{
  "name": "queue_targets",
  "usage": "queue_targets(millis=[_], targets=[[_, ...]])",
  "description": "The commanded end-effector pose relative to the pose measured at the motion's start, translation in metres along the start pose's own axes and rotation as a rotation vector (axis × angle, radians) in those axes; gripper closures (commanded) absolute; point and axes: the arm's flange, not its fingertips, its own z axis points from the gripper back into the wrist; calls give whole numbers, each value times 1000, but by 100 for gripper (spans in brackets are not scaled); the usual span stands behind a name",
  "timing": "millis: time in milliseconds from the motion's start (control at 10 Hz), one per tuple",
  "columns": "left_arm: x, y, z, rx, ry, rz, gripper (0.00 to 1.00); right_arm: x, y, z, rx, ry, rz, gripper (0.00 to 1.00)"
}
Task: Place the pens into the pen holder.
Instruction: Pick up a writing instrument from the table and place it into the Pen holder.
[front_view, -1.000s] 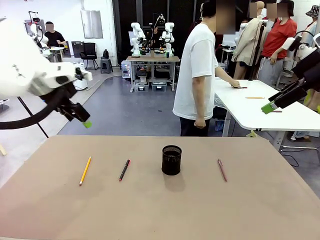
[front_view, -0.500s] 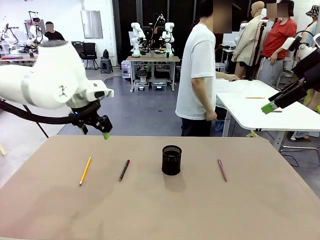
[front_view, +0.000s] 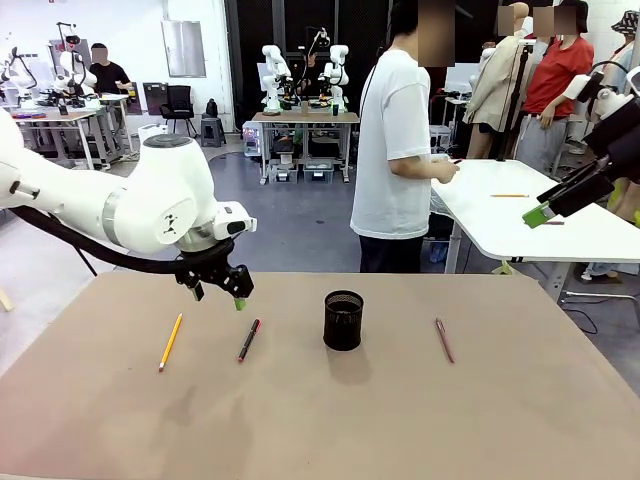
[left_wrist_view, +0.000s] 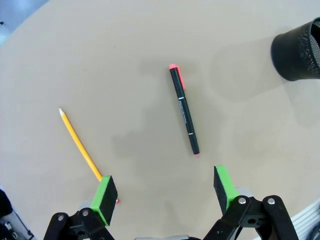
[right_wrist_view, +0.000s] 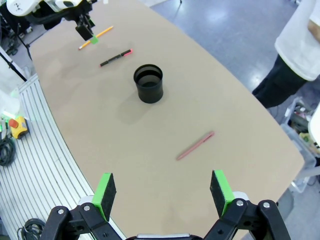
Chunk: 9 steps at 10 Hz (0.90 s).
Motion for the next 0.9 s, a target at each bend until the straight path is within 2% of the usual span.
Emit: queue_targets(millis=[0, 400, 600, 800], targets=[[-3, 11, 15, 15, -9, 13, 0, 1, 0, 1, 7, -11, 2, 0], [0, 9, 13, 9, -11, 14, 0, 1, 0, 1, 7, -11, 2, 0], [15, 1, -7, 74, 70, 46, 0, 1, 0, 1, 7, -11, 2, 0], [32, -11, -39, 53, 136, 48, 0, 1, 0, 1, 7, -11, 2, 0]])
